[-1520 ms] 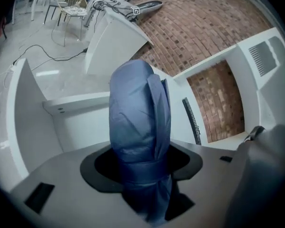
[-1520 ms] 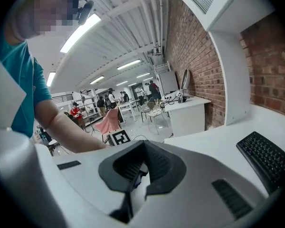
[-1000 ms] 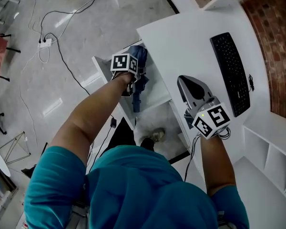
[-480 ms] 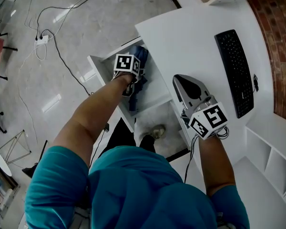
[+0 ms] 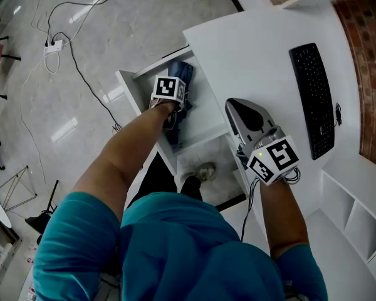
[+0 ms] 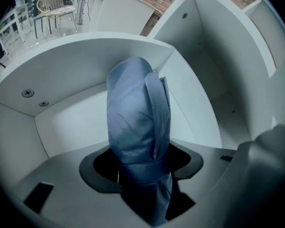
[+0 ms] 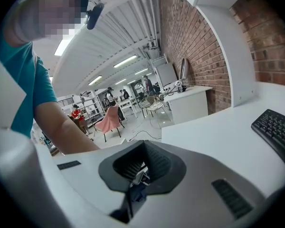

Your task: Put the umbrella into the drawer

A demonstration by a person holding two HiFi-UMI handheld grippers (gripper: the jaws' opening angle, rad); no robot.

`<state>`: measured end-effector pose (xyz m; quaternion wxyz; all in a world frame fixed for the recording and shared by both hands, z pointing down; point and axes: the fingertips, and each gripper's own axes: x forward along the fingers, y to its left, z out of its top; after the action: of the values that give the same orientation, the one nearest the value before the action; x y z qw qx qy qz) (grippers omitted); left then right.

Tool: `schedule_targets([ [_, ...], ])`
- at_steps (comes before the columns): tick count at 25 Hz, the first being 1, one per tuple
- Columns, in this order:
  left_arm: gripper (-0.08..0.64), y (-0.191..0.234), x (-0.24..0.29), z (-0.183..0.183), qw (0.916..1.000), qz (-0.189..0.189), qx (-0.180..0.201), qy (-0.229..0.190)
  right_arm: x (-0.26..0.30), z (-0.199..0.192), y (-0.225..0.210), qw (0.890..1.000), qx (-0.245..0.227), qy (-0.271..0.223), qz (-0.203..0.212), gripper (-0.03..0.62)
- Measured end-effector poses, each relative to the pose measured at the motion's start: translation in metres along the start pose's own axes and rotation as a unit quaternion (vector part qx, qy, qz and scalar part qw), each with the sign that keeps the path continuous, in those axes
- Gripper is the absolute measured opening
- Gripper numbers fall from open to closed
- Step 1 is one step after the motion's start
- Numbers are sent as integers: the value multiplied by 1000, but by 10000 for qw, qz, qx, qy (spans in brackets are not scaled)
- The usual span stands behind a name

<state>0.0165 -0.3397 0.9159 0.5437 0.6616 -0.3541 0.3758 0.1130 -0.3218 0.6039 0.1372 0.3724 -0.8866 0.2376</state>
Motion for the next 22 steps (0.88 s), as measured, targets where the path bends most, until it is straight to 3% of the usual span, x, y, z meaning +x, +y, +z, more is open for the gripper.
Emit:
schedule_targets([
  [4, 278, -1, 1, -1, 9999, 150, 19, -59, 2, 0, 3, 10000, 19, 32, 9, 23],
  [9, 299, -7, -2, 1, 9998, 56, 44, -159, 1, 4, 8, 10000, -33, 38, 33, 23],
  [18, 318, -22, -35, 14, 9969, -266, -136, -729, -7, 13, 21, 9999, -115, -7, 5, 23],
  [22, 318, -34, -64, 29, 9909, -517, -158, -1230, -12, 21, 28, 9998, -187, -71, 2, 23],
])
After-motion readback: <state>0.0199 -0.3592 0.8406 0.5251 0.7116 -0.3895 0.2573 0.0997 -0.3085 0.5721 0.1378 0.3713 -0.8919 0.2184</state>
